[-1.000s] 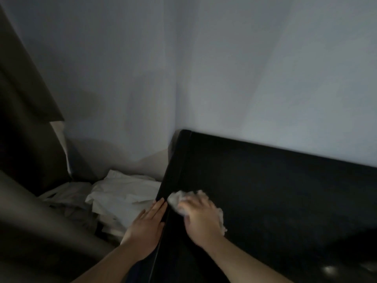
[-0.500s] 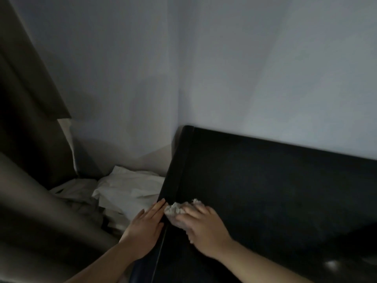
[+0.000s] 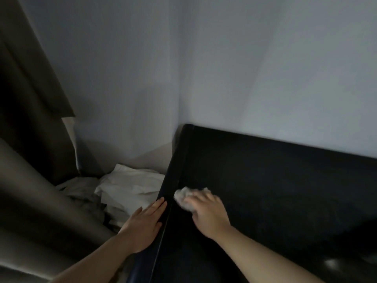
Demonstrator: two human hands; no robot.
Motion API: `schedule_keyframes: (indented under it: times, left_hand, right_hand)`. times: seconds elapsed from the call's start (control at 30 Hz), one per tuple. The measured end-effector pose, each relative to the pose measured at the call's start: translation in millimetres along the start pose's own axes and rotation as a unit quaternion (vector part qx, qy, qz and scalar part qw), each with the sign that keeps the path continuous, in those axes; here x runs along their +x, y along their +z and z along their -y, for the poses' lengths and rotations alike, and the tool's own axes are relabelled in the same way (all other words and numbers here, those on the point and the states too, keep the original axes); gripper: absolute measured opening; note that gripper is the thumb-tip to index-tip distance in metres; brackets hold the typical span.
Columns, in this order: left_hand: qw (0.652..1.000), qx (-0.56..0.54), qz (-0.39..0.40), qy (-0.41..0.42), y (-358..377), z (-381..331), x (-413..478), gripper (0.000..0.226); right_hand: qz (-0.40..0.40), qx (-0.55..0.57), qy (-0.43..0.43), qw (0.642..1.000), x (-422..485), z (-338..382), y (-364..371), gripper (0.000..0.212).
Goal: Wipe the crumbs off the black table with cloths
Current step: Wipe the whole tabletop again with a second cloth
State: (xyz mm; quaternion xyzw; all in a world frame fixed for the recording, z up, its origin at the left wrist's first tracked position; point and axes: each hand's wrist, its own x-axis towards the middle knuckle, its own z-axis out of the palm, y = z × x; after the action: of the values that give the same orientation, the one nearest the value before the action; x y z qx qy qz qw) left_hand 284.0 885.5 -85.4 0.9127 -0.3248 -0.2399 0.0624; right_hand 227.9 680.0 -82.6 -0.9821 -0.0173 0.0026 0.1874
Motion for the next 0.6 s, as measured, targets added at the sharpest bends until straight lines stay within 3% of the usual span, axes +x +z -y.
schedule_keyframes:
  times: [0.1, 0.27, 0.33, 0.47, 0.6]
  left_hand:
    - [1.0, -0.013, -0.016, -0.013, 9.0, -3.7, -5.6, 0.059]
    - [0.999, -0.034, -0.032, -0.014, 16.2, -3.2, -10.7, 0.058]
    - [0.999, -0.028, -0.031, -0.014, 17.2, -2.3, -12.2, 0.058]
    - [1.0, -0.018, -0.017, -0.013, 17.9, -2.9, -14.4, 0.058]
    - [1.0, 0.005, -0.004, 0.01, 14.6, 4.9, -14.6, 0.059]
  right_hand:
    - [-0.037, 0.006, 0.084, 0.996, 2.0, 22.4, 3.7, 0.049]
    - [0.07, -0.015, -0.081, 0.994, -39.4, 39.4, 9.6, 0.047]
    - [0.056, -0.024, -0.05, 0.997, -20.5, 23.6, 6.2, 0.051]
    - [-0.005, -0.025, 0.105, 0.994, 10.0, 30.3, 2.3, 0.052]
    - [0.025, -0.023, 0.03, 0.999, -16.6, 57.4, 12.9, 0.046]
